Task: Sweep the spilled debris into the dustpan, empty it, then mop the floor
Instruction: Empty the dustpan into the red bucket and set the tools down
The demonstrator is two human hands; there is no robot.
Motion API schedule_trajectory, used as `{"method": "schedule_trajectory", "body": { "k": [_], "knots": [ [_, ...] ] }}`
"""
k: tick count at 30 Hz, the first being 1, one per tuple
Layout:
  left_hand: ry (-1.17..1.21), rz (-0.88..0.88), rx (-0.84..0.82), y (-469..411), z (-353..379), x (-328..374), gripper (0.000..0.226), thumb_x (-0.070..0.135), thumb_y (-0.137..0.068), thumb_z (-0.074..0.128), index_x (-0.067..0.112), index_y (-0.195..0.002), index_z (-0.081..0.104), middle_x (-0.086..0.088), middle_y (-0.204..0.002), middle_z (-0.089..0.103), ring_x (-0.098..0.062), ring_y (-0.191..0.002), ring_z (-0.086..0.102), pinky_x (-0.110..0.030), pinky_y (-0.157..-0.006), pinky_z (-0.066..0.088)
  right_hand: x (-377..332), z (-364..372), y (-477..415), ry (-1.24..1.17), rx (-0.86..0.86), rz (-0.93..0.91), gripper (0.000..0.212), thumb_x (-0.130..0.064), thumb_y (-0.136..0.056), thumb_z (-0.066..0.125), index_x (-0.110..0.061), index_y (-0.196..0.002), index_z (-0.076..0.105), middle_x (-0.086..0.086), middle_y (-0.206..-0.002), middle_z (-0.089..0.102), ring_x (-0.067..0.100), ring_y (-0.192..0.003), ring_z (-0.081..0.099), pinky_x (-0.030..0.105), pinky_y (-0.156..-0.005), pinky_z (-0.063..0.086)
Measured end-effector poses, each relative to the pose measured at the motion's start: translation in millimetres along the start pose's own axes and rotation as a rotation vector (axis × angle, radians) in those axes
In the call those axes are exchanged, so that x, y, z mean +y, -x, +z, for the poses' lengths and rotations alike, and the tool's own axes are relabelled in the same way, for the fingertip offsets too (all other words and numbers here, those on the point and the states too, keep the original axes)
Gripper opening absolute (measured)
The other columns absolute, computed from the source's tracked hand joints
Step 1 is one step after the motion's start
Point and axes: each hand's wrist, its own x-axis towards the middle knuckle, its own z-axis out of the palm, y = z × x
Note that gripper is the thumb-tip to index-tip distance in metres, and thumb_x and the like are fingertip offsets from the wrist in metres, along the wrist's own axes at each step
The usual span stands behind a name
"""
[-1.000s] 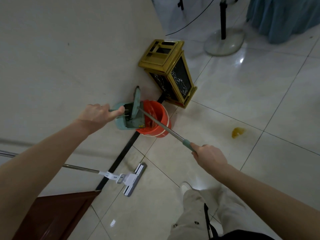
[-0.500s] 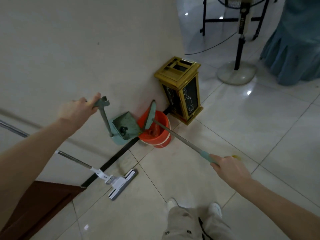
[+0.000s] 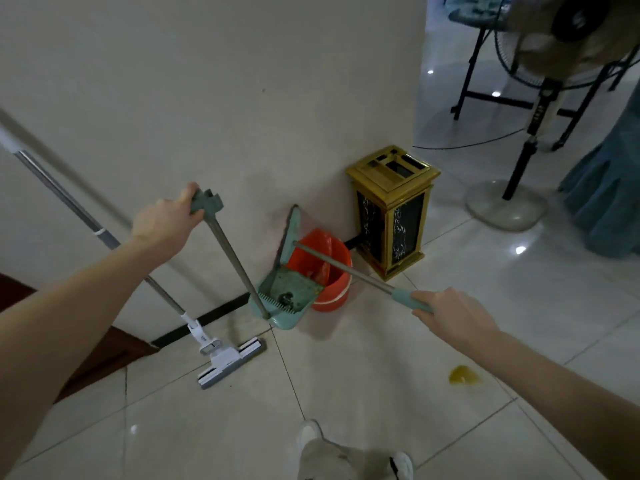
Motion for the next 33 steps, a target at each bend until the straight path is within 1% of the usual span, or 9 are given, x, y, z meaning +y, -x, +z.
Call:
{"method": "schedule_trajectory", "body": {
  "k": [3,5,8,13,18,22,24,28,33],
  "knots": [
    [0.033,-0.033,0.003,14,5,-14,0.036,0.038,-0.1,0.042,0.023,-0.132,0.033,-0.013,-0.072,0.051,-0.032,-0.061,0.051,-0.036,-0.052,0.04,-12,-16,-17,0.041,-0.026,-0.073,0.04,-0.037,-0.098,0.048,-0.036,-0.138,0.049,0.001,-0.096,0.063,0.022,-0.084,0.061,0.028,-0.068,0.047],
    [0.055,-0.048,0.003,23,7,-26,0.038,0.037,-0.1,0.042,0.022,-0.133,0.033,-0.011,-0.071,0.052,-0.031,-0.059,0.053,-0.036,-0.051,0.042,-23,-27,-30,0.099,-0.043,-0.138,0.038,-0.037,-0.098,0.049,-0.034,-0.136,0.052,0.001,-0.103,0.066,0.019,-0.083,0.061,0.027,-0.069,0.05],
    [0.025,-0.071,-0.015,36,10,-44,0.038,0.038,-0.1,0.041,0.023,-0.133,0.032,-0.009,-0.069,0.051,-0.028,-0.057,0.05,-0.034,-0.05,0.04,-42,-46,-51,0.198,-0.064,-0.207,0.029,-0.037,-0.097,0.049,-0.032,-0.123,0.06,-0.002,-0.098,0.067,0.017,-0.082,0.064,0.031,-0.071,0.055],
    [-0.072,0.008,-0.047,53,24,-69,0.041,0.044,-0.099,0.037,0.027,-0.136,0.029,-0.011,-0.087,0.064,-0.027,-0.062,0.054,-0.03,-0.048,0.036,-88,-70,-80,0.339,-0.053,-0.318,0.024,-0.035,-0.094,0.051,-0.028,-0.112,0.066,-0.002,-0.088,0.067,0.019,-0.076,0.066,0.039,-0.068,0.058],
    [-0.141,0.055,-0.1,58,40,-77,0.044,0.047,-0.1,0.032,0.031,-0.14,0.023,-0.008,-0.096,0.065,-0.028,-0.072,0.064,-0.03,-0.05,0.043,-138,-86,-102,0.5,-0.06,-0.432,0.024,-0.032,-0.094,0.054,-0.023,-0.112,0.067,-0.001,-0.088,0.065,0.019,-0.073,0.064,0.035,-0.06,0.055],
    [-0.215,0.109,-0.109,51,50,-84,0.047,0.049,-0.1,0.028,0.033,-0.143,0.019,-0.006,-0.101,0.065,-0.027,-0.071,0.064,-0.03,-0.05,0.045,-171,-88,-116,0.545,-0.119,-0.431,0.023,-0.031,-0.092,0.058,-0.021,-0.11,0.069,0.002,-0.091,0.065,0.022,-0.075,0.062,0.034,-0.057,0.047],
    [-0.238,0.146,-0.109,46,57,-86,0.048,0.05,-0.1,0.027,0.032,-0.144,0.018,-0.005,-0.1,0.065,-0.027,-0.072,0.065,-0.032,-0.052,0.045,-186,-84,-121,0.55,-0.146,-0.428,0.023,-0.03,-0.092,0.059,-0.019,-0.109,0.069,0.002,-0.093,0.065,0.024,-0.077,0.062,0.035,-0.059,0.049],
    [-0.231,0.198,-0.135,35,71,-90,0.051,0.05,-0.1,0.027,0.031,-0.147,0.017,-0.005,-0.096,0.062,-0.026,-0.066,0.059,-0.031,-0.052,0.041,-216,-75,-133,0.56,-0.169,-0.409,0.021,-0.03,-0.09,0.062,-0.016,-0.103,0.068,0.001,-0.083,0.057,0.024,-0.073,0.059,0.036,-0.061,0.05],
    [-0.175,0.269,-0.165,21,102,-100,0.05,0.048,-0.1,0.028,0.031,-0.146,0.015,-0.004,-0.095,0.06,-0.024,-0.061,0.053,-0.033,-0.051,0.043,-254,-72,-154,0.49,-0.189,-0.306,0.024,-0.03,-0.085,0.068,-0.011,-0.078,0.056,0.0,-0.069,0.049,0.024,-0.069,0.059,0.034,-0.06,0.051]
  ]
}}
